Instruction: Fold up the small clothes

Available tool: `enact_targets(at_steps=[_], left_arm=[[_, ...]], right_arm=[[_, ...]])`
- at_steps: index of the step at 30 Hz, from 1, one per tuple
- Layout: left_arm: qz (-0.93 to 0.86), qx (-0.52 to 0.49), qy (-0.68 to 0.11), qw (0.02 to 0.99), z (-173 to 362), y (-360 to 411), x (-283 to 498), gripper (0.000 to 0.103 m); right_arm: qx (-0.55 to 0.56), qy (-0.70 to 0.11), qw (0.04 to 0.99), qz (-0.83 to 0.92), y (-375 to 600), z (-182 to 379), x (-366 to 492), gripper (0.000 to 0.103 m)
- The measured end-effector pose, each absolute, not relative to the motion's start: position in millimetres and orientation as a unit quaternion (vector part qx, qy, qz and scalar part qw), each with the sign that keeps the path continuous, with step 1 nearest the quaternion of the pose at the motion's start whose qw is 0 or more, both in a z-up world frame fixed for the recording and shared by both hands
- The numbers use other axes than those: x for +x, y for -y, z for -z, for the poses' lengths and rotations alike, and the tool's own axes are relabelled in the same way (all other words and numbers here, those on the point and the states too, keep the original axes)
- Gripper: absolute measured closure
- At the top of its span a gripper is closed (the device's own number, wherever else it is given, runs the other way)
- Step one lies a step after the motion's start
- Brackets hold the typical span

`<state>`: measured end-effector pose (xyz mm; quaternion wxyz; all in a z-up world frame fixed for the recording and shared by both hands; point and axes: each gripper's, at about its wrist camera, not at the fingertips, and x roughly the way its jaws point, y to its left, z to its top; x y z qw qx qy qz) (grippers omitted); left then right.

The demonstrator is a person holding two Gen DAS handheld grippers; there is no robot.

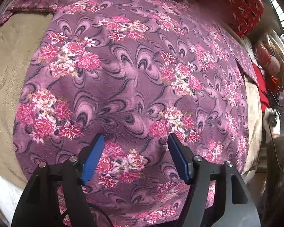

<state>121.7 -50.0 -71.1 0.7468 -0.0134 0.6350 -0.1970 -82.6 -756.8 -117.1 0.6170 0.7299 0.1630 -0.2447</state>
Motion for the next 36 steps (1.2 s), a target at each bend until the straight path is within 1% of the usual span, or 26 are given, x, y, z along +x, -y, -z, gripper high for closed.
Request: enact_targets(at_steps=[2,3,4,5,6,7,9,12,15,17,20,25,36], left_arm=[[0.202,-0.024,-0.633,0.747,68,49,126,0.035],[0.206,-0.027,-0.631,0.747,61,52,127,0.035],[0.219,-0.033,-0.626,0.748,55,54,131,0.035],[0.228,-0.034,-0.621,0.749,51,57,134,0.035],[0.235,-0.032,-0.615,0.752,45,60,138,0.035],[0.241,-0.026,-0.606,0.758,39,64,142,0.035],[0.248,-0.009,-0.583,0.774,27,73,152,0.035],[0.243,-0.012,-0.565,0.788,22,79,176,0.035],[0.229,-0.031,-0.574,0.785,34,82,196,0.035],[0.220,-0.056,-0.594,0.772,47,79,209,0.035],[0.219,-0.082,-0.603,0.763,54,70,214,0.035],[0.231,-0.111,-0.608,0.751,53,51,222,0.035],[0.258,-0.135,-0.604,0.742,46,10,228,0.035]], right_arm=[[0.727,-0.169,0.618,0.249,764,125,-75,0.035],[0.717,-0.176,0.622,0.260,767,124,-72,0.039],[0.706,-0.179,0.629,0.272,767,121,-67,0.046],[0.695,-0.175,0.637,0.282,765,116,-63,0.075],[0.684,-0.167,0.649,0.288,764,112,-65,0.088],[0.674,-0.155,0.662,0.289,764,109,-72,0.088],[0.628,-0.138,0.702,0.306,759,84,-74,0.089],[0.551,-0.132,0.771,0.290,742,37,-62,0.090],[0.500,-0.151,0.818,0.240,711,-3,-40,0.090],[0.477,-0.167,0.838,0.206,684,-22,-24,0.090],[0.453,-0.190,0.858,0.152,633,-42,1,0.090],[0.425,-0.229,0.872,0.075,541,-53,58,0.090],[0.369,-0.330,0.868,-0.027,361,-35,169,0.090]])
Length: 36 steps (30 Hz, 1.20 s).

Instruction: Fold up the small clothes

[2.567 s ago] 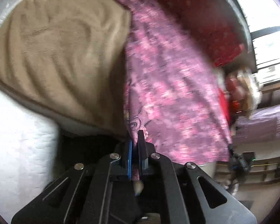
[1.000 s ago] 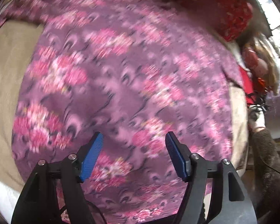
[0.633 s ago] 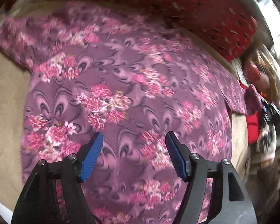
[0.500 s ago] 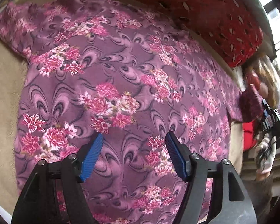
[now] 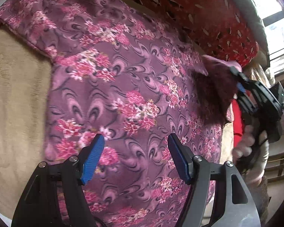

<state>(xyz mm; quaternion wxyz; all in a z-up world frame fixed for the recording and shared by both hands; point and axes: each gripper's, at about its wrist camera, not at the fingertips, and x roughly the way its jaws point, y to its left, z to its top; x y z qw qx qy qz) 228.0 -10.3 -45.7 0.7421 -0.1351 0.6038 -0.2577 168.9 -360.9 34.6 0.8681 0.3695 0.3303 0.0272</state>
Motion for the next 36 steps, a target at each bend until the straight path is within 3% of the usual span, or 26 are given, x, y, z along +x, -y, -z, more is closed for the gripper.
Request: enact_targets(at_steps=[10,15,26,27,28,29,30,34,36], left_arm=[[0.275,-0.139,-0.605,0.734,45,13,228,0.035],[0.273,-0.143,-0.621,0.721,54,50,246,0.035],[0.224,-0.131,-0.610,0.749,54,107,264,0.033],[0.214,-0.138,-0.607,0.753,53,108,267,0.037],[0.202,-0.147,-0.599,0.761,49,108,270,0.047],[0.200,-0.147,-0.595,0.765,46,108,273,0.088],[0.204,-0.144,-0.596,0.763,44,108,277,0.099],[0.203,-0.182,-0.546,0.792,13,76,283,0.099],[0.182,-0.167,-0.518,0.819,-1,65,288,0.099]], right_arm=[[0.341,-0.445,0.824,-0.077,259,15,183,0.070],[0.372,-0.404,0.834,-0.056,295,10,132,0.062],[0.433,-0.362,0.825,-0.002,383,22,67,0.061],[0.443,-0.356,0.823,0.001,389,24,63,0.061],[0.452,-0.350,0.821,0.003,397,26,57,0.061],[0.461,-0.343,0.819,0.007,404,27,52,0.061],[0.468,-0.335,0.817,0.012,412,27,47,0.061],[0.489,-0.287,0.822,0.048,449,21,27,0.060],[0.492,-0.267,0.825,0.079,469,18,20,0.055]])
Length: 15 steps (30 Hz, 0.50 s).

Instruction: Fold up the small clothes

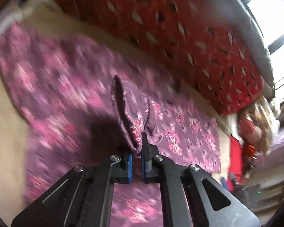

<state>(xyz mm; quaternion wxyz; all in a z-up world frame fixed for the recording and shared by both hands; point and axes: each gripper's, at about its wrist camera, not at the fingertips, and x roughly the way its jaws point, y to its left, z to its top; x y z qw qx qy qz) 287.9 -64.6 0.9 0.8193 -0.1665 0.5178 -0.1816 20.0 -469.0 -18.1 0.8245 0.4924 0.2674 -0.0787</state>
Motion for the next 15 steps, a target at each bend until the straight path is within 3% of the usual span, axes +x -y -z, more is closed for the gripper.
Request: enact_targets(at_steps=[8,10,13,15], left_arm=[[0.149,-0.153,-0.561,0.800,24,52,310,0.098],[0.158,-0.150,-0.560,0.799,23,54,308,0.098],[0.162,-0.126,-0.561,0.802,29,62,302,0.097],[0.152,-0.094,-0.586,0.790,50,64,301,0.085]], right_arm=[[0.466,-0.335,0.816,0.072,476,39,83,0.057],[0.425,-0.388,0.815,0.064,464,46,107,0.096],[0.396,-0.335,0.851,0.076,463,26,99,0.097],[0.386,-0.312,0.862,0.104,468,25,88,0.097]])
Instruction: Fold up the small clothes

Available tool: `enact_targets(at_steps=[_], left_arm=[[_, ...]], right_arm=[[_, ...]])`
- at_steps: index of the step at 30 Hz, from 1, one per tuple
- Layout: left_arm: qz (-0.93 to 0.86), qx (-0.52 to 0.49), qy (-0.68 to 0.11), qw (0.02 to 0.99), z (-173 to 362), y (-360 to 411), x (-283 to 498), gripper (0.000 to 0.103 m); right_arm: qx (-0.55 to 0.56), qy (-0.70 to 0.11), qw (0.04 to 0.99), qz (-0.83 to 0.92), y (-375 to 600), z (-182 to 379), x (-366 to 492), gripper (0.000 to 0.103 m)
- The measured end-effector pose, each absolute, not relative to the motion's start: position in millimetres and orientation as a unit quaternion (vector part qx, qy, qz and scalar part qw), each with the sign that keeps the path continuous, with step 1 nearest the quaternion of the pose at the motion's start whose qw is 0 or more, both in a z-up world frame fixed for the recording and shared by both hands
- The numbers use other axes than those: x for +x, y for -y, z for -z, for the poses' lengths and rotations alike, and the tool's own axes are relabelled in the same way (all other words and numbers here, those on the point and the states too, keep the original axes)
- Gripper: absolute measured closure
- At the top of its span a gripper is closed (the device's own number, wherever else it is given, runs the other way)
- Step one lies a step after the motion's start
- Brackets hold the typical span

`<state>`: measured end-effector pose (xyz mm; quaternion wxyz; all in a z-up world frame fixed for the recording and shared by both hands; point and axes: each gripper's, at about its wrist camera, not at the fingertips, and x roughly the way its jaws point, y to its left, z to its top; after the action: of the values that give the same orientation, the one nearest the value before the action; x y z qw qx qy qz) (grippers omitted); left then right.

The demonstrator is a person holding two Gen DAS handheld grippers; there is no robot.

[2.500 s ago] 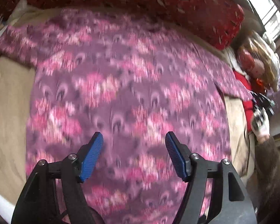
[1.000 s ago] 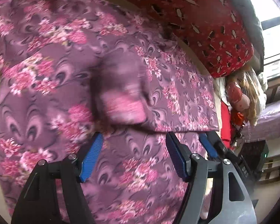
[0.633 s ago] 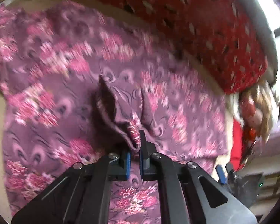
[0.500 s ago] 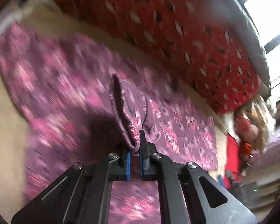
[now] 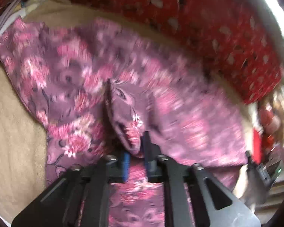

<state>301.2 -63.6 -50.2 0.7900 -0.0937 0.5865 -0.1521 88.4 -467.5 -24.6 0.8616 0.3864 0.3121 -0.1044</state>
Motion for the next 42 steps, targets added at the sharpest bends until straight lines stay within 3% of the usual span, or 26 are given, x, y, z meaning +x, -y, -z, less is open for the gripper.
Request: enact_targets(at_steps=[3,5,9,13,19,20,24,28,31,39,42], left_arm=[[0.163,-0.095,-0.585,0.789,52,52,291,0.085],[0.173,-0.135,-0.566,0.795,37,33,280,0.085],[0.188,-0.180,-0.540,0.801,18,26,280,0.083],[0.158,-0.124,-0.582,0.788,50,53,300,0.082],[0.190,-0.184,-0.581,0.770,42,17,301,0.082],[0.189,-0.198,-0.576,0.770,37,0,304,0.082],[0.143,-0.231,-0.556,0.786,24,-69,321,0.057],[0.081,-0.272,-0.549,0.786,23,-147,347,0.057],[0.039,-0.302,-0.546,0.781,28,-199,367,0.057],[0.016,-0.383,-0.527,0.758,47,-237,388,0.057],[0.008,-0.384,-0.536,0.752,58,-240,386,0.049]], right_arm=[[0.373,-0.393,0.832,0.118,468,54,98,0.096],[0.369,-0.369,0.844,0.126,466,40,90,0.090],[0.367,-0.316,0.866,0.122,451,9,86,0.090],[0.331,-0.354,0.872,0.068,404,4,116,0.090],[0.272,-0.410,0.870,-0.013,316,10,157,0.089],[0.265,-0.414,0.870,-0.025,301,10,164,0.089],[0.266,-0.415,0.867,-0.076,251,10,196,0.089],[0.259,-0.437,0.856,-0.097,214,38,218,0.075],[0.225,-0.376,0.894,-0.092,201,49,197,0.075],[0.240,-0.370,0.892,-0.099,206,49,195,0.075],[0.247,-0.368,0.891,-0.103,209,50,195,0.075]])
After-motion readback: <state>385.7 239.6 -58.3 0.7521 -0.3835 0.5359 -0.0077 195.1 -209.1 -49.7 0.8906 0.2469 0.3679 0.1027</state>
